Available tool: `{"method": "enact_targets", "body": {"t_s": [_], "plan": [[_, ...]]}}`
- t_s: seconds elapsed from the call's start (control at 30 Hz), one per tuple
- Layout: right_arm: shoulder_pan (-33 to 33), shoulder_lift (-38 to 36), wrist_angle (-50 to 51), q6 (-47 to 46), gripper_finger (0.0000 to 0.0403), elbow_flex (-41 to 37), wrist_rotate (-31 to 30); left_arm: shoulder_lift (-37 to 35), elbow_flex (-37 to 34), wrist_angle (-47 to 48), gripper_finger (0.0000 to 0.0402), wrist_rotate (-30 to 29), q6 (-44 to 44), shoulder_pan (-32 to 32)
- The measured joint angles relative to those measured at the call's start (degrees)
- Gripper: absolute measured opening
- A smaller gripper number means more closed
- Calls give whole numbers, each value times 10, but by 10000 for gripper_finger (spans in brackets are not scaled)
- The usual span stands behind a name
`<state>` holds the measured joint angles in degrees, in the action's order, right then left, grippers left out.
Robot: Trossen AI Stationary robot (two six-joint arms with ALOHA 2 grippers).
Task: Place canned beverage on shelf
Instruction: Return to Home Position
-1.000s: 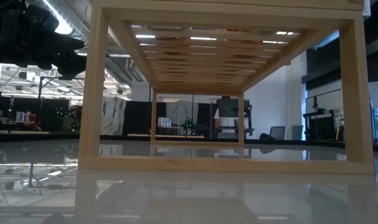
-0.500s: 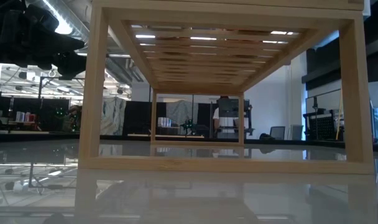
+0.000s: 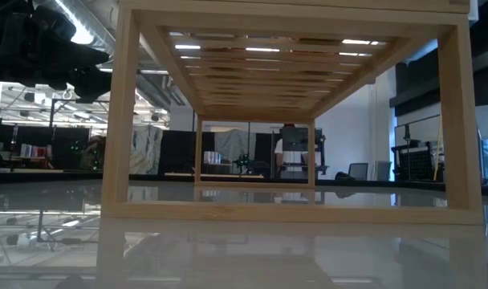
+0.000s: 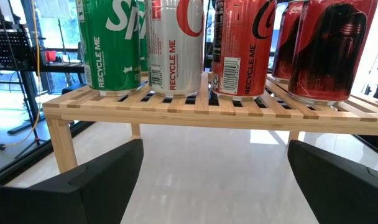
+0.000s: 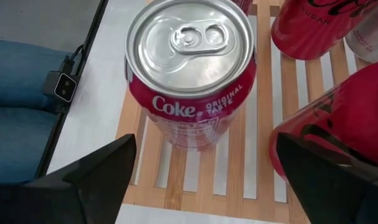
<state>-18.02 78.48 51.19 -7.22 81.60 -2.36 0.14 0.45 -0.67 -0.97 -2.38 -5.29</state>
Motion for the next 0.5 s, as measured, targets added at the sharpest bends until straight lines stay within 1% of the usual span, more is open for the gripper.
{"method": "enact_targets", "body": {"t_s": [0.37, 0.5], "plan": [[0, -5, 4, 0, 383, 0, -10, 0, 0, 0, 391, 0, 0, 0], [0, -18, 10, -34, 383, 0, 0, 0, 0, 0, 391, 0, 0, 0]]}}
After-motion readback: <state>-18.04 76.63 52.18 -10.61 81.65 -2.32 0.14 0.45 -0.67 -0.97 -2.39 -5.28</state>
